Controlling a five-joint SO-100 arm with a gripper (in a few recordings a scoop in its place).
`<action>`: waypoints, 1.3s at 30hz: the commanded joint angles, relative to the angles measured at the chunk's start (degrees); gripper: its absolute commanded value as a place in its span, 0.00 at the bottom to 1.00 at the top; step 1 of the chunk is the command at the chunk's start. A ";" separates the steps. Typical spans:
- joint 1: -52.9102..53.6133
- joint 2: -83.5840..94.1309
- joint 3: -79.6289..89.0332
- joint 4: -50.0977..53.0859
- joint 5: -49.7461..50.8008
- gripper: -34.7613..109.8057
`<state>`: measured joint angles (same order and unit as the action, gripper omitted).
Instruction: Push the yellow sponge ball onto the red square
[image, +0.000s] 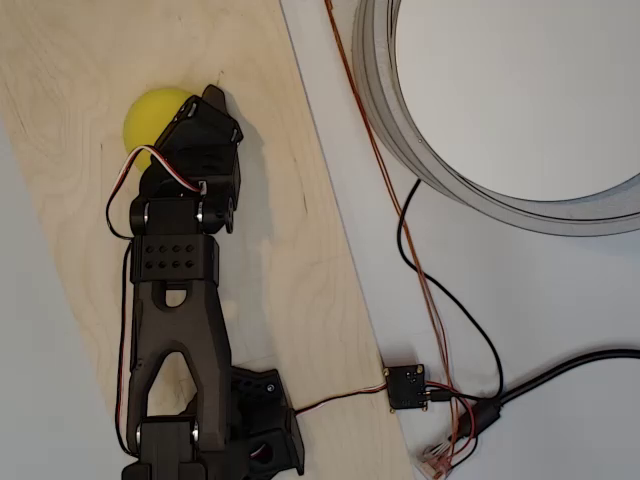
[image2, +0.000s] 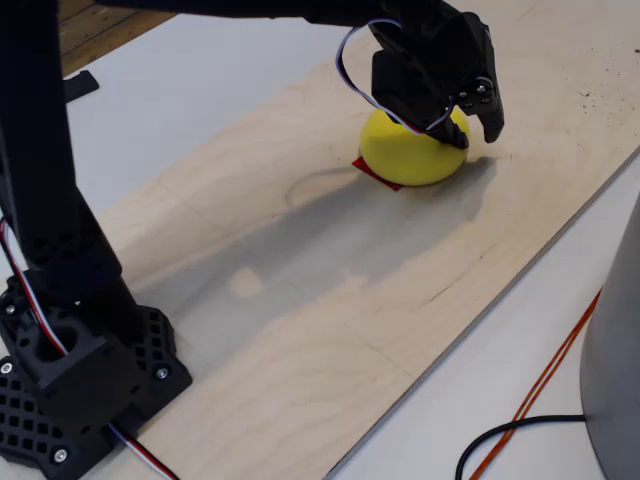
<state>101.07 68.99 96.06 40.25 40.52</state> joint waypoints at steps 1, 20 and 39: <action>-4.04 1.76 2.11 0.97 1.05 0.28; -2.64 3.96 2.55 -3.34 -3.25 0.31; -0.53 4.92 -7.56 -3.43 -15.38 0.32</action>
<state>100.46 70.14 90.26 36.56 25.58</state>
